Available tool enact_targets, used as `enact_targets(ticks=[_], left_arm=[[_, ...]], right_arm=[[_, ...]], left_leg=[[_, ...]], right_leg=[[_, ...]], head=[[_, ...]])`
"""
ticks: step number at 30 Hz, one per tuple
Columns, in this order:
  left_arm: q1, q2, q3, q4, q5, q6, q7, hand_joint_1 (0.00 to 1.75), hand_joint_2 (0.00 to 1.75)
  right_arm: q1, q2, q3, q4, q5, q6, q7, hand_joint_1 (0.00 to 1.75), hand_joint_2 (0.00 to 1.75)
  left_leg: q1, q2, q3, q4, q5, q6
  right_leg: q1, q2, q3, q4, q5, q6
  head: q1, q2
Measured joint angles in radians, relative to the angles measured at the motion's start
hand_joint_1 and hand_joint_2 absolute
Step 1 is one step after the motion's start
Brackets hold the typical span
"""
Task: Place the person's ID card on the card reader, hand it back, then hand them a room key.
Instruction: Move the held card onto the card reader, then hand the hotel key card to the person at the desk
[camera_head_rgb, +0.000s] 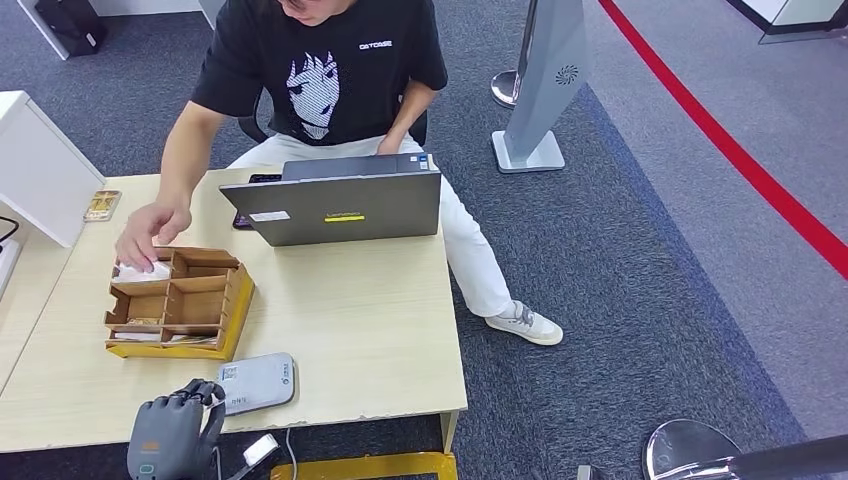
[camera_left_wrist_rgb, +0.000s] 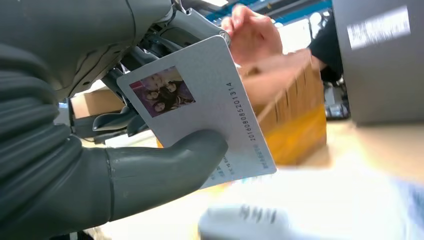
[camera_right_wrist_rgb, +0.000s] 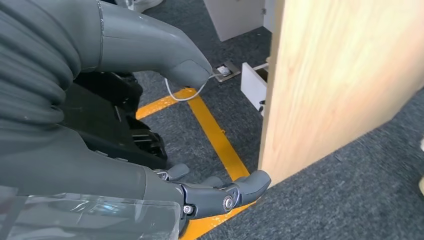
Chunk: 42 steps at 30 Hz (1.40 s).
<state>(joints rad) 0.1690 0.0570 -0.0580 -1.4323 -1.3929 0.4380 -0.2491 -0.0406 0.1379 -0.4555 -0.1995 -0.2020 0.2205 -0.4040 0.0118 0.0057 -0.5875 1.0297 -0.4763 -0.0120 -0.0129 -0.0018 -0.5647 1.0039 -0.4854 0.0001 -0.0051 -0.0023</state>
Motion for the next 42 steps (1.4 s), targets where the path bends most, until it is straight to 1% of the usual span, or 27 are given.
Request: enact_targets(ticks=[4, 10, 27, 31, 34, 37, 40, 42], left_arm=[[-0.028, 0.007, 0.003, 0.08, -0.006, 0.016, -0.001, 1.75, 1.75], [-0.053, 0.007, 0.003, 0.13, -0.007, 0.025, -0.002, 1.75, 1.75], [-0.069, 0.007, 0.003, 0.161, -0.007, 0.027, -0.002, 1.75, 1.75], [-0.066, 0.006, 0.003, 0.157, -0.013, 0.046, -0.003, 1.75, 1.75], [-0.047, 0.0, 0.003, 0.106, -0.023, 0.068, -0.011, 1.75, 1.75], [-0.021, -0.009, -0.001, -0.02, -0.053, 0.076, -0.01, 1.75, 1.75], [-0.026, -0.01, -0.015, -0.18, -0.067, 0.011, 0.029, 1.75, 1.75], [-0.043, -0.005, -0.018, -0.254, -0.063, -0.023, 0.045, 1.75, 1.75]], right_arm=[[0.0, 0.002, 0.0, 0.0, 0.009, 0.0, 0.0, 0.0, 1.75], [0.0, 0.003, 0.0, -0.001, 0.011, 0.0, 0.002, 0.0, 1.75], [0.0, 0.003, -0.003, -0.002, 0.013, -0.002, 0.003, 0.0, 1.75], [0.0, 0.004, -0.007, -0.002, 0.018, -0.005, 0.005, 0.0, 1.75], [0.0, 0.004, -0.015, -0.002, 0.026, -0.006, 0.005, 0.0, 1.75], [0.001, 0.004, -0.022, -0.002, 0.033, -0.006, 0.005, 0.0, 1.75], [0.0, 0.006, -0.028, -0.003, 0.044, -0.006, 0.007, 0.0, 1.75], [0.0, 0.007, -0.034, -0.003, 0.05, -0.005, 0.011, 0.0, 1.75]], left_leg=[[0.0, 0.0, 0.0, 0.0, 0.0, 0.0], [0.0, 0.0, 0.001, 0.0, 0.0, 0.001], [0.0, -0.001, 0.003, 0.0, 0.001, 0.0], [0.0, -0.001, 0.003, 0.0, 0.001, 0.0], [0.0, -0.001, 0.003, 0.0, 0.001, 0.0], [0.0, -0.001, 0.002, 0.0, 0.001, 0.001], [0.0, -0.001, 0.002, 0.0, 0.002, 0.001], [0.0, -0.001, 0.002, 0.0, 0.002, 0.001]], right_leg=[[0.0, 0.0, 0.001, 0.0, 0.0, 0.0], [0.0, -0.001, 0.001, 0.0, 0.0, 0.0], [0.0, -0.002, 0.004, 0.0, 0.0, 0.0], [0.0, -0.002, 0.004, 0.0, 0.0, 0.0], [0.0, -0.001, 0.003, 0.0, 0.0, 0.0], [0.0, -0.002, 0.002, 0.0, 0.0, 0.0], [0.0, -0.003, 0.002, 0.0, 0.0, 0.0], [0.0, -0.002, 0.002, 0.0, 0.0, 0.0]], head=[[0.0, 0.0], [0.0, 0.0], [0.0, 0.0], [0.0, 0.0], [0.0, 0.0], [0.0, 0.0], [0.0, 0.0], [0.0, 0.0]])
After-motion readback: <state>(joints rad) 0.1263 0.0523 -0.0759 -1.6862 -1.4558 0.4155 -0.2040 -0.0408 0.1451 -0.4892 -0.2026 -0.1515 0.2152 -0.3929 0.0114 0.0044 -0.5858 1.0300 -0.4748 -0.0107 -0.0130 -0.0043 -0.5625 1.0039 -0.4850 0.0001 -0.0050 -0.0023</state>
